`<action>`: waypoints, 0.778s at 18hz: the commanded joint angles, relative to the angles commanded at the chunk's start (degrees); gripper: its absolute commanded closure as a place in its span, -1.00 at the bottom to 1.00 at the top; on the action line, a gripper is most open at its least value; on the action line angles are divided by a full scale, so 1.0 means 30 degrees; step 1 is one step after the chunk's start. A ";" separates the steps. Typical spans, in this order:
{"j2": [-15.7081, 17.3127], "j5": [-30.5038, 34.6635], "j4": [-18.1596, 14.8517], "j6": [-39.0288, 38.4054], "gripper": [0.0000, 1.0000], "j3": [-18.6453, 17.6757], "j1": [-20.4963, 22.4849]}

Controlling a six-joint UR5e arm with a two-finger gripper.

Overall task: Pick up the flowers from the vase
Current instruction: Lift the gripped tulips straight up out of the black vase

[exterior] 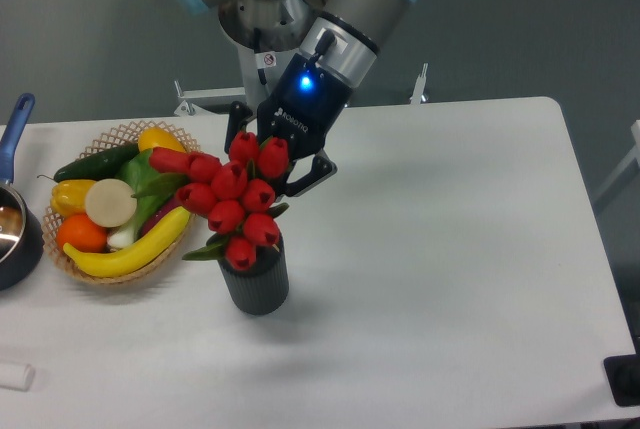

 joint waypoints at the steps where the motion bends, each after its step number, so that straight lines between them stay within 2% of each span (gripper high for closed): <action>1: 0.0001 0.0000 0.0000 -0.0210 0.20 0.0089 0.0058; 6: 0.0030 -0.0059 0.0000 -0.0621 0.20 0.0675 0.0410; 14: 0.0030 -0.0204 0.0000 -0.3051 0.20 0.1555 0.0791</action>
